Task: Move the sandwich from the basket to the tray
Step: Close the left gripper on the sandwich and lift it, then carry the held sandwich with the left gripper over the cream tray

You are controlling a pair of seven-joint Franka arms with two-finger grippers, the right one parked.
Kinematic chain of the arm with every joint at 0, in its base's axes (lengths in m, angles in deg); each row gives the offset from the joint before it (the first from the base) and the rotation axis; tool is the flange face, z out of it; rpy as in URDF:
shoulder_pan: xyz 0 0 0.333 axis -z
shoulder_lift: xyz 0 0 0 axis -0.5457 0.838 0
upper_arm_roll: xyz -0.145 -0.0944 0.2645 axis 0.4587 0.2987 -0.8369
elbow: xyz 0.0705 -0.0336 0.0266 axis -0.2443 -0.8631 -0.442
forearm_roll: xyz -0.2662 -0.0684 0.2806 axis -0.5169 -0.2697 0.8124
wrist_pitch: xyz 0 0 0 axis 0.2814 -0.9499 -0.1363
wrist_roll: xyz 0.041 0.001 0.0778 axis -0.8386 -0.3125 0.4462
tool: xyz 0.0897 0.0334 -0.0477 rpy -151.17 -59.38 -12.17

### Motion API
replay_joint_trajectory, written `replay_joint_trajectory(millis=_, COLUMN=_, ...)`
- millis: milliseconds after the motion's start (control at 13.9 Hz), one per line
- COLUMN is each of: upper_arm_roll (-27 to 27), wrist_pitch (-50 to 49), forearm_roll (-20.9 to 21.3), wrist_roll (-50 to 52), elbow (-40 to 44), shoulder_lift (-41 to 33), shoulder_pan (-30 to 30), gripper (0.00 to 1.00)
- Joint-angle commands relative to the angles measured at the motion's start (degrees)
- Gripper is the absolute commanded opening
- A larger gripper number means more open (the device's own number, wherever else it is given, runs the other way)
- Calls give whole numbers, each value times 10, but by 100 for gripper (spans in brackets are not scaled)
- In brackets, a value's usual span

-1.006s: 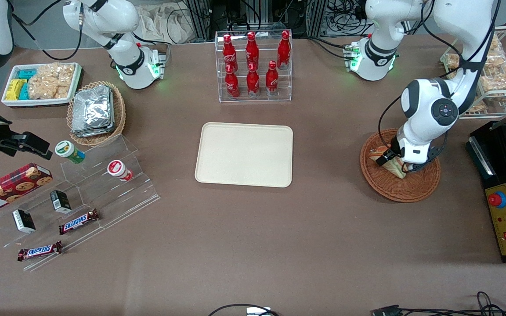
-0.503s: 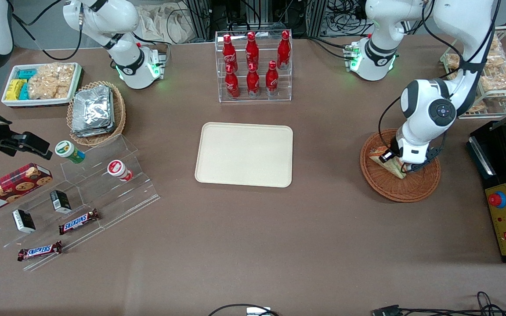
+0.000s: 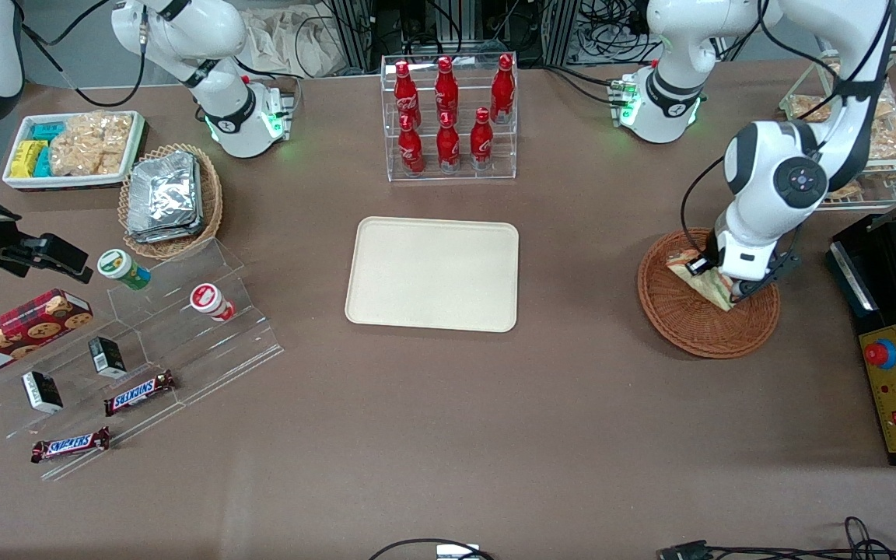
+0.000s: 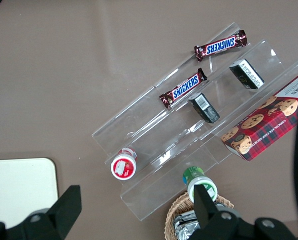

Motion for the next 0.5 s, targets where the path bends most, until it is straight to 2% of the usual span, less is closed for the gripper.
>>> replay_joint_trajectory(millis=0, upper_arm_roll=1, wrist_pitch=-60, forearm_roll=8, wrist_roll=-60, elbow=30, shoulder_lift=-42, shoulder_pan=-3, gripper=0)
replay_joint_trajectory(millis=216, upper_arm_roll=14, wrist_pitch=-110, forearm_roll=6, wrist_roll=-156, elbow=64, shoulder_lift=-50, shoulder_pan=4, gripper=0)
replay_joint_trajectory(millis=431, upper_arm_roll=76, wrist_pitch=-107, forearm_roll=6, wrist_roll=-186, elbow=79, shoulder_lift=-52, shoulder_pan=4, gripper=0)
